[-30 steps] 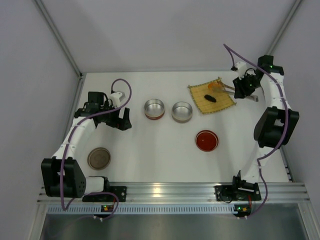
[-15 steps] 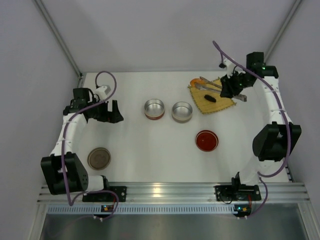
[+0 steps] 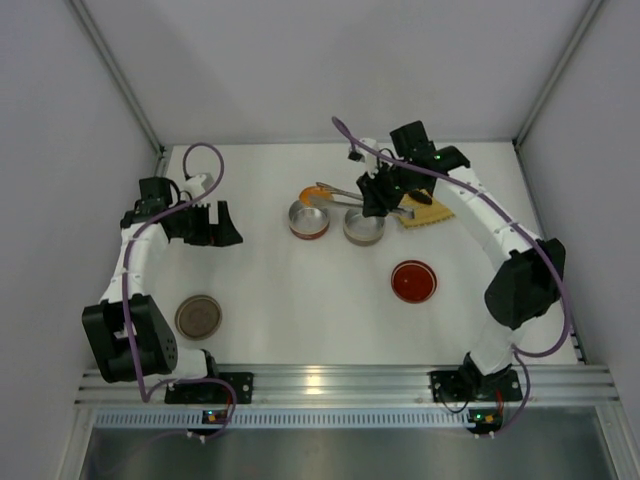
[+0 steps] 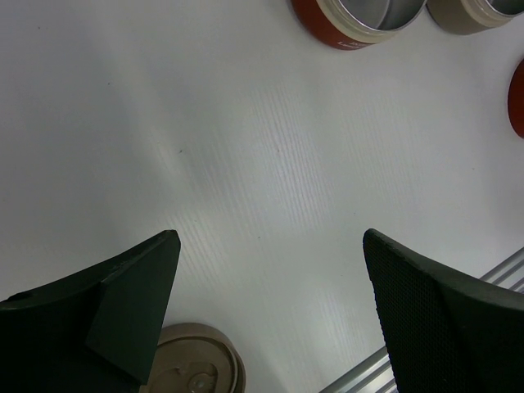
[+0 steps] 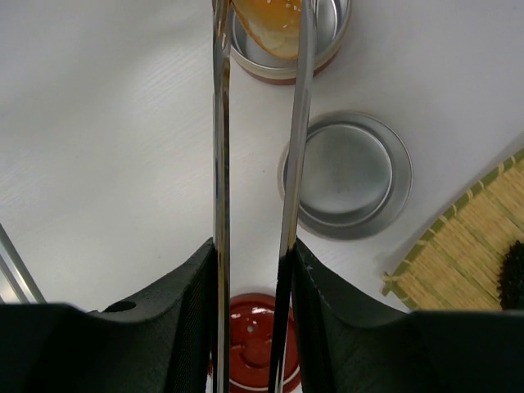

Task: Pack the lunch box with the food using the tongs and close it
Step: Place the fake food in the packing box.

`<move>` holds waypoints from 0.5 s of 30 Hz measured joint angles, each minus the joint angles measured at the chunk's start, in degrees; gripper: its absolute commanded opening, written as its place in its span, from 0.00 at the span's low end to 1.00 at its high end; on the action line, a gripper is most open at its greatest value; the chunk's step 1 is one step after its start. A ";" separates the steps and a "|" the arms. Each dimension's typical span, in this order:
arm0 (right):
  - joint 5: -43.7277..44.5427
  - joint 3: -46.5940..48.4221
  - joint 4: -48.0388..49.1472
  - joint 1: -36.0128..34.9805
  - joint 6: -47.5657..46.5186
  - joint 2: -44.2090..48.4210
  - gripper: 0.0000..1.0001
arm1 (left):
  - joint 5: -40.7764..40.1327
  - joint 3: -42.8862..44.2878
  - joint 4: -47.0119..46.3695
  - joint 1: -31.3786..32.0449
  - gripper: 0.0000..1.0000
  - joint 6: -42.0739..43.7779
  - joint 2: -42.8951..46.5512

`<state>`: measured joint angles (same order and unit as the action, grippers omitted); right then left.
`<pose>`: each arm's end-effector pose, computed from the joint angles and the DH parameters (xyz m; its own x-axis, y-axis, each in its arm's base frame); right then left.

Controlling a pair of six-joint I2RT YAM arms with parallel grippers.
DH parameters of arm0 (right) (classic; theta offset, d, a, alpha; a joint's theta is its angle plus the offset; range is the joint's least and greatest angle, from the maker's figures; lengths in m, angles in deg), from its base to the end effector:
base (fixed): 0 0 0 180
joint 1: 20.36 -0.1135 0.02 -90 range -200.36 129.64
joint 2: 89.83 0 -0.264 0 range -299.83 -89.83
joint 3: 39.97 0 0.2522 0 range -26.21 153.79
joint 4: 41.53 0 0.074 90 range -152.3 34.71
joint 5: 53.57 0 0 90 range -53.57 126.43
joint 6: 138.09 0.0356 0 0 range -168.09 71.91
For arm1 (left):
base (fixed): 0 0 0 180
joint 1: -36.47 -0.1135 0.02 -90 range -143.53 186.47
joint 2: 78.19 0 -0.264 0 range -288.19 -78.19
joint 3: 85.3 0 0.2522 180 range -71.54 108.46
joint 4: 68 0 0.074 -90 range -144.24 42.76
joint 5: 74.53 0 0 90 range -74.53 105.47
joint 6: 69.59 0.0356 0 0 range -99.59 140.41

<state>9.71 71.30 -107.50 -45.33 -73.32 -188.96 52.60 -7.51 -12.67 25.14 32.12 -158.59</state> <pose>0.3295 0.1711 0.3418 -0.3987 -0.6057 -0.6886 -0.8706 0.4859 0.0768 0.2810 0.0344 0.2755 -0.7817 0.0084 -0.6236 0.3229 0.8609 -0.3932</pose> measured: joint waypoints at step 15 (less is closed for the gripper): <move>4.31 -0.02 9.73 -4.76 5.44 -10.16 0.00 | -0.61 -2.25 0.00 0.00 0.98 1.77 0.00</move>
<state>14.01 71.28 -97.77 -50.10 -67.88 -199.13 51.98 -9.76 -12.67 25.14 33.89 -158.59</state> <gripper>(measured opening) 0.360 0.983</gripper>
